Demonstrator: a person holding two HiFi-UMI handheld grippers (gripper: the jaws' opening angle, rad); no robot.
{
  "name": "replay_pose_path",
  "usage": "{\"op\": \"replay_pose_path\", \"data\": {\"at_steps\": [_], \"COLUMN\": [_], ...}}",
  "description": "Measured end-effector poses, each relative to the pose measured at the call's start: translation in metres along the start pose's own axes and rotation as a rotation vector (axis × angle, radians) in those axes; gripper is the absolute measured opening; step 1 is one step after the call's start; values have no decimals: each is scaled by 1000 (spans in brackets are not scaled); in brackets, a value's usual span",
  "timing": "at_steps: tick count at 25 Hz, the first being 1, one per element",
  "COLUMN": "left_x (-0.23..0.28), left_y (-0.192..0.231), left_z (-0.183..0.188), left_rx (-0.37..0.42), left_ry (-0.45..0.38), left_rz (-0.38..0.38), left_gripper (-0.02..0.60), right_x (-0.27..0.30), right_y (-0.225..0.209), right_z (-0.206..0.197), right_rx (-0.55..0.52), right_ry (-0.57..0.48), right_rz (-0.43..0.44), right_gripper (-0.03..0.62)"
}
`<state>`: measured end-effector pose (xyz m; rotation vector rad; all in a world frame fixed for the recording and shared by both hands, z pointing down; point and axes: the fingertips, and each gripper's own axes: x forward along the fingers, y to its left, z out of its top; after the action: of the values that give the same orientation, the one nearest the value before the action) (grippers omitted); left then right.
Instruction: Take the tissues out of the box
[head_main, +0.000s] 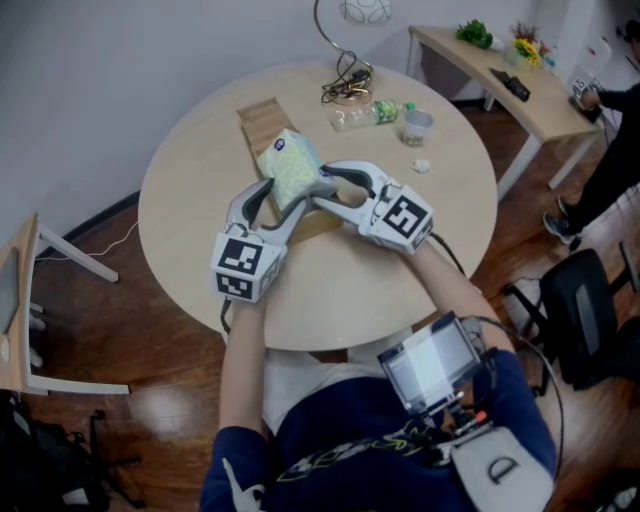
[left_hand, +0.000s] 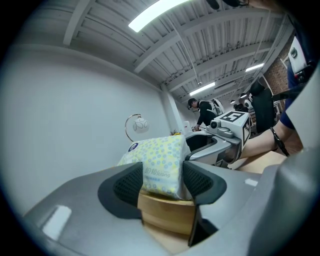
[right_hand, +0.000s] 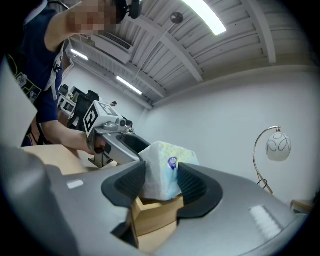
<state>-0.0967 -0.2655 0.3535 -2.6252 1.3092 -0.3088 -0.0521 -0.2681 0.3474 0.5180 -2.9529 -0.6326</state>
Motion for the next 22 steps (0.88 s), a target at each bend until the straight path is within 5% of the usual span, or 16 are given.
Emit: {"op": "replay_pose_path", "data": {"at_steps": [22], "left_x": [-2], "left_y": [-2], "left_z": [8], "left_rx": [54], "left_ry": [-17], "left_rz": [18], "left_gripper": [262], "right_x": [-3], "right_y": [1], "right_z": [7], "right_rx": [-34], "right_ry": [-30], "right_rz": [-17], "right_gripper": [190]}}
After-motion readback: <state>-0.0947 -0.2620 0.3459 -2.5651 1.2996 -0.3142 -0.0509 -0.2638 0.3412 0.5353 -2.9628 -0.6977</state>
